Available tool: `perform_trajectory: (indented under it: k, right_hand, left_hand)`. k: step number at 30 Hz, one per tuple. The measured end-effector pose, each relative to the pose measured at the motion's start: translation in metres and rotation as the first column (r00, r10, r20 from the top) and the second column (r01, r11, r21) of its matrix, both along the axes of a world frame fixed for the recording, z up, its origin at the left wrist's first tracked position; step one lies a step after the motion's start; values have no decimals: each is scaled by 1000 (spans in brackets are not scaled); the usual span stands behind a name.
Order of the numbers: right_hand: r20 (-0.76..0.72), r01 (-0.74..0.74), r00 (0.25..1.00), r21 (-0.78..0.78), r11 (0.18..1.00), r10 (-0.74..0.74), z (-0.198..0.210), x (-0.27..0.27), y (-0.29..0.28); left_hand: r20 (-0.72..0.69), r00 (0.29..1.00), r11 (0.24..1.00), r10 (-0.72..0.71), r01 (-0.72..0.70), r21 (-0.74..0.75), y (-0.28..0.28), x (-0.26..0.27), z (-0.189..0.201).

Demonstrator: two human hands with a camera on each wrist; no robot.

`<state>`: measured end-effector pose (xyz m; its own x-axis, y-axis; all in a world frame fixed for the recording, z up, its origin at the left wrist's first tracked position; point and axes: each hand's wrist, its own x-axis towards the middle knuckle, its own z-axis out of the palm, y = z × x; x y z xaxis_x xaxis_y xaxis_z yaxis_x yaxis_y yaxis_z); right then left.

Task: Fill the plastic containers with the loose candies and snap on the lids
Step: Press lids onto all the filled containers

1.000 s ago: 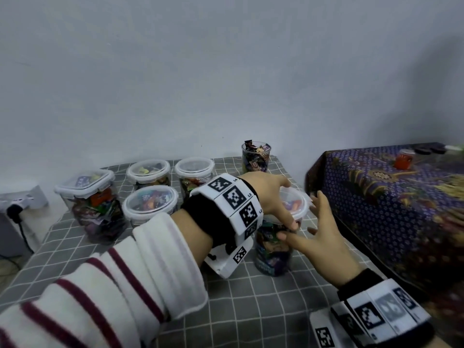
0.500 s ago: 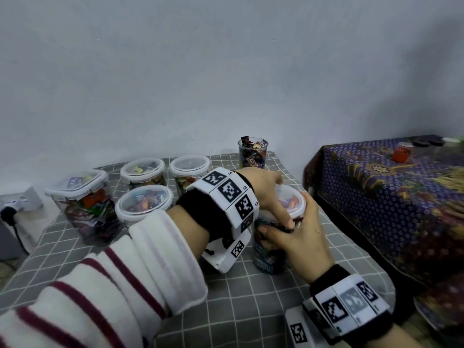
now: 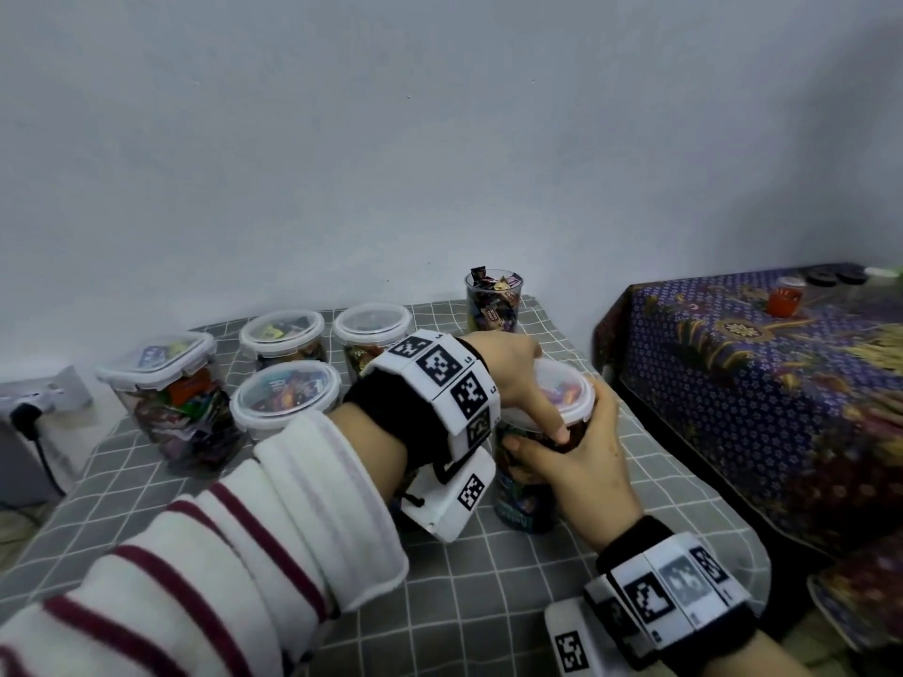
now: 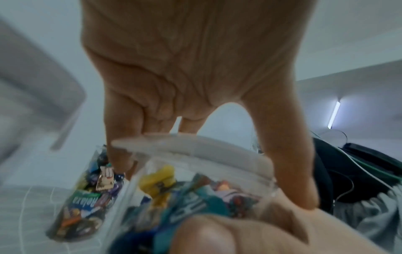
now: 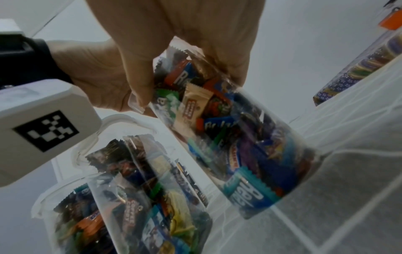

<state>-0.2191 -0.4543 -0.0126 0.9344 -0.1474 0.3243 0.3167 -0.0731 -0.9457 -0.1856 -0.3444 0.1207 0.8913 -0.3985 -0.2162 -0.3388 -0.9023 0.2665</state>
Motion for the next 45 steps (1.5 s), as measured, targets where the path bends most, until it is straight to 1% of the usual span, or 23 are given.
perform_trajectory:
  k: [3, 7, 8, 10, 11, 13, 15, 17, 19, 22, 24, 26, 28, 31, 33, 35, 36, 38, 41, 45]
  right_hand:
    - [-10, 0, 1000, -3, 1000, 0, -1, 1, 1]
    - [-12, -7, 1000, -86, 996, 6, 3, 0, 0]
    - [-24, -14, 1000, -114, 993, 11, 4, 0, -1]
    - [-35, 0, 999, -170, 986, -6, 5, 1, -3]
    - [-24, 16, 999, -207, 978, -21, 6, 3, -5]
    - [0, 28, 1000, -267, 963, -29, 7, 7, -7]
    - [-2, 30, 999, -298, 954, -32, 12, 11, -6]
    - [-7, 37, 999, -318, 947, -42, 14, 18, -5]
    - [5, 49, 999, -331, 942, -50, 12, 29, -5]
    - [-28, 39, 998, -333, 942, -51, 12, 42, 0]
    - [-41, 49, 997, -300, 953, -64, 14, 47, 6]
    - [-55, 40, 997, -281, 959, -58, 9, 57, 7]
    - [-64, 31, 997, -264, 964, -50, 10, 61, 10]
    - [-33, 61, 997, -305, 950, -74, 15, 60, 13]
    - [19, 102, 995, -325, 940, -101, 19, 60, 13]
    - [65, 111, 993, -326, 939, -95, 22, 58, 17]
    - [75, 120, 992, -338, 933, -100, 23, 58, 20]
    - [87, 178, 984, -355, 918, -158, 24, 59, 25]
    - [103, 289, 957, -348, 892, -270, 24, 65, 31]
    - [100, 356, 934, -352, 866, -344, 24, 69, 37]
  left_hand:
    - [12, 1000, 997, 12, -11, -79, 4, -2, -6]
    - [-7, 1000, 979, 13, -14, -204, 11, -5, -16]
    - [0, 1000, 972, 9, -9, -234, 13, -8, -18]
    - [68, 998, 946, 13, 9, -323, 19, -17, -16]
    - [115, 993, 923, 31, 16, -384, 24, -22, -14]
    - [178, 981, 848, 82, 25, -529, 43, -33, -6]
    - [195, 968, 757, 158, 9, -654, 73, -44, 1]
    - [189, 946, 681, 265, -45, -731, 106, -55, 6]
    - [166, 904, 610, 393, -122, -783, 141, -65, 6]
    - [121, 799, 529, 589, -268, -805, 194, -77, -4]
    - [73, 736, 499, 673, -379, -780, 224, -83, -16]
    - [31, 694, 507, 720, -494, -706, 251, -88, -32]
    - [-10, 677, 551, 736, -607, -572, 271, -94, -50]
    - [-86, 684, 639, 724, -712, -291, 286, -101, -77]
    - [-112, 688, 678, 717, -725, -118, 288, -104, -94]
    - [-134, 697, 706, 704, -708, 25, 284, -105, -108]
    - [-135, 708, 720, 693, -689, 83, 282, -105, -113]
    - [-133, 723, 734, 677, -654, 182, 276, -102, -121]
    - [-153, 723, 733, 674, -626, 267, 273, -97, -127]
    - [-172, 740, 749, 651, -589, 303, 275, -94, -131]
